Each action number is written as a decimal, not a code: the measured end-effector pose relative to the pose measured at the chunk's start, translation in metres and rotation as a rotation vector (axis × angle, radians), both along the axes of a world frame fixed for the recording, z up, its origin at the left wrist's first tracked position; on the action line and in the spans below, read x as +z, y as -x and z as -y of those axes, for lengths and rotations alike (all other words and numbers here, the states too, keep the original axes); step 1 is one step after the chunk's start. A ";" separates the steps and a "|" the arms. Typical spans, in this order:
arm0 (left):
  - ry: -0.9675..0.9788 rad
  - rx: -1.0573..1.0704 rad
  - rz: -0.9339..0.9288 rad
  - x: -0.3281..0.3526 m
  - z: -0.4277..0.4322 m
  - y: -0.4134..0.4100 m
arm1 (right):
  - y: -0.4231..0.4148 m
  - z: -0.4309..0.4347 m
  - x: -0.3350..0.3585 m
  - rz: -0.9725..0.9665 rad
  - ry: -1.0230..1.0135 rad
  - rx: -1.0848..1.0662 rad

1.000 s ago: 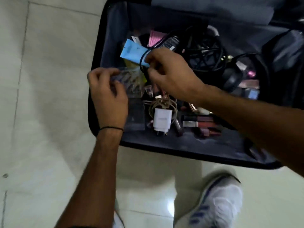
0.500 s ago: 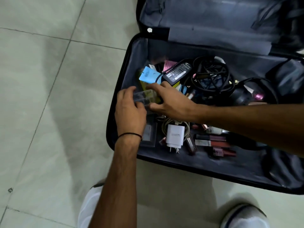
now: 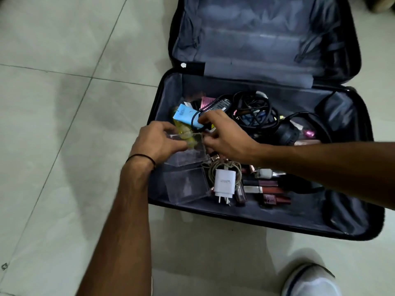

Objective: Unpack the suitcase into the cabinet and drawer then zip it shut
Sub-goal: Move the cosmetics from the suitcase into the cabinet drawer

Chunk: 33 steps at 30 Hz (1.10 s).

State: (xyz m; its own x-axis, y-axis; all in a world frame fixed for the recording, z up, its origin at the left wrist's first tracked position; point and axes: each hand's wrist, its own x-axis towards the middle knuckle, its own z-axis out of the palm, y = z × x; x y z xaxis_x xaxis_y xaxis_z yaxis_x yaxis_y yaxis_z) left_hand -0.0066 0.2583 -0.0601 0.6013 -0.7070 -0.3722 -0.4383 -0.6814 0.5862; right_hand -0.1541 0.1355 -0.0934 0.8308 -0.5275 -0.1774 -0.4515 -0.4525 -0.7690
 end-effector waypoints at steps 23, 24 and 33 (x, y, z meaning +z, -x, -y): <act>0.660 0.039 -0.843 0.045 0.144 0.073 | 0.094 0.092 0.094 0.355 -0.634 -0.510; 0.646 -0.001 -0.873 0.050 0.153 0.086 | 0.108 0.096 0.099 0.377 -0.614 -0.558; 0.421 -0.190 -1.106 0.067 0.206 0.215 | 0.248 0.110 0.120 0.259 -0.439 -1.064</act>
State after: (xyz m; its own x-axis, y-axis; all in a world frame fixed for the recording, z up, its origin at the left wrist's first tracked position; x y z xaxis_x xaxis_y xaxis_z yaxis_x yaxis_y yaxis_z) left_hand -0.2214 0.0528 0.0072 -0.0259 -0.9401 -0.3400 0.3705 -0.3249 0.8701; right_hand -0.4024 0.0255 0.0264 0.0471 -0.9125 -0.4065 -0.2491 0.3833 -0.8894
